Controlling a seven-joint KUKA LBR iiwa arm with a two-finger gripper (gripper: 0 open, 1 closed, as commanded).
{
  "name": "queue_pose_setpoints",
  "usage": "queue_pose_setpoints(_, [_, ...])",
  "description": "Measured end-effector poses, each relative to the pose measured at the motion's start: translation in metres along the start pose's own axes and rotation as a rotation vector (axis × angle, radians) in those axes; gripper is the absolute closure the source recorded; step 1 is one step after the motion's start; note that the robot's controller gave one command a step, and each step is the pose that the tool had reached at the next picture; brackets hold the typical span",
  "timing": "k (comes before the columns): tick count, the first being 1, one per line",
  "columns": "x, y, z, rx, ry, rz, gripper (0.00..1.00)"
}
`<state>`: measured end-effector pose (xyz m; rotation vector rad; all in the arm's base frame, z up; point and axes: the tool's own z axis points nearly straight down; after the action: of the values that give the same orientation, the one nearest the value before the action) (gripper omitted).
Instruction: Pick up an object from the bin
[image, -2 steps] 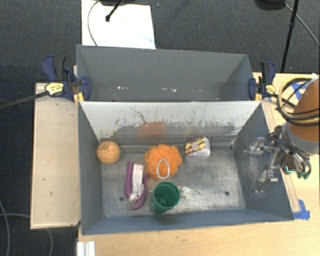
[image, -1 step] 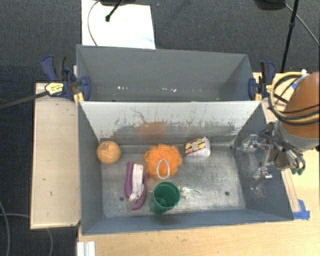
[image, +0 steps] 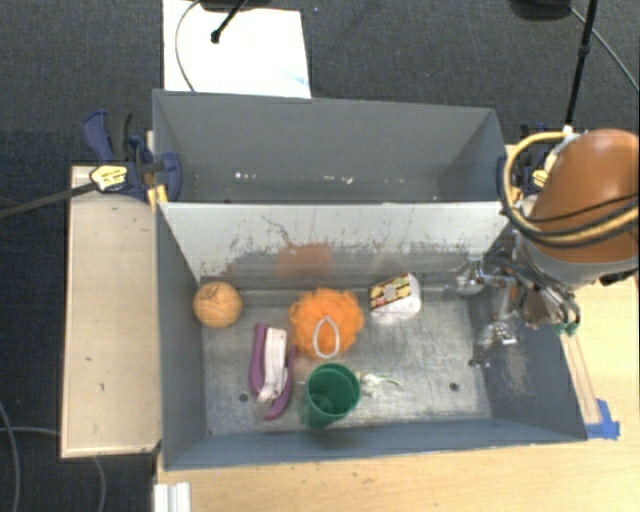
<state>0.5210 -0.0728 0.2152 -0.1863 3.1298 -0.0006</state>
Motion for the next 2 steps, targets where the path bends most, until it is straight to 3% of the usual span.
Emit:
queue_pose_setpoints(1, [-0.012,-0.018,-0.005,-0.001,0.002,-0.058,0.00])
queue_pose_setpoints(2, [-0.013,0.009,-0.016,0.002,0.002,-0.111,0.00])
